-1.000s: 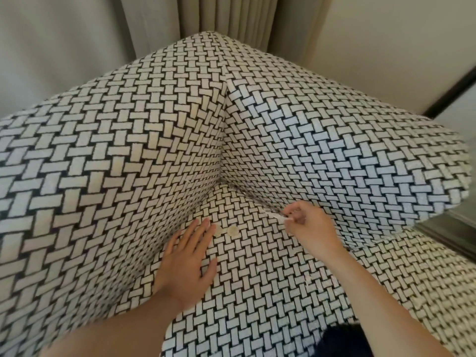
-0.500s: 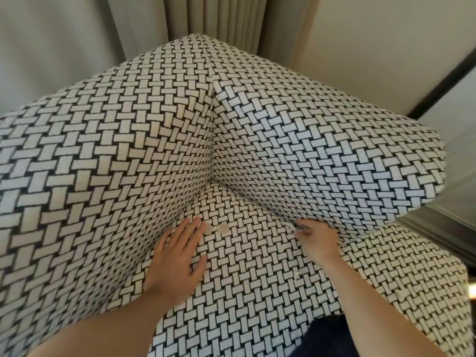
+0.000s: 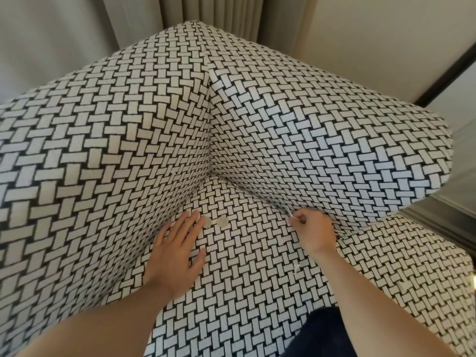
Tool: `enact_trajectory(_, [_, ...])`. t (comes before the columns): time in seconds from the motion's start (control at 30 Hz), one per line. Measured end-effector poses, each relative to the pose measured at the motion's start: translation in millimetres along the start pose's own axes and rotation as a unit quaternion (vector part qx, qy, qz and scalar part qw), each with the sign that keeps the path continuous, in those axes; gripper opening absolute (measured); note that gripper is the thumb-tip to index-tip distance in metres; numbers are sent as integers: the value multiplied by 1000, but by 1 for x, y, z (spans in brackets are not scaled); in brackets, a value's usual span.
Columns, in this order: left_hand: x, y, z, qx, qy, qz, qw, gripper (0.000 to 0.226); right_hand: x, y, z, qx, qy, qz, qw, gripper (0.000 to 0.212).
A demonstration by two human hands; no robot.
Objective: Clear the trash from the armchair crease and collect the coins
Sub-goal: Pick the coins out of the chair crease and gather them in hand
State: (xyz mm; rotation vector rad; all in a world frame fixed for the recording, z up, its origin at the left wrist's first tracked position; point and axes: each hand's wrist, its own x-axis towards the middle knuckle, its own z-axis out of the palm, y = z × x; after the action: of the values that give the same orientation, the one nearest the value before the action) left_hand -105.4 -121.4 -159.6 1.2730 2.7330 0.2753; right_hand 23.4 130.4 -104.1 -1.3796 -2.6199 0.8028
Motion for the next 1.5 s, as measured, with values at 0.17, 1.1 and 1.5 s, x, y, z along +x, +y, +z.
enact_trajectory(0.17, [1,0,-1,-2,-3,4,1000,64,-6,-1,-21,-48,-89,-67,993,10])
enact_trajectory(1.1, [1,1,0,-8,-3,6,1000,65,-37,4,-27,-150,-282,-37,947,14])
enact_trajectory(1.5, [0,0,0,-23,6,9,1000,63,-32,1,-25,-125,-239,-93,958,6])
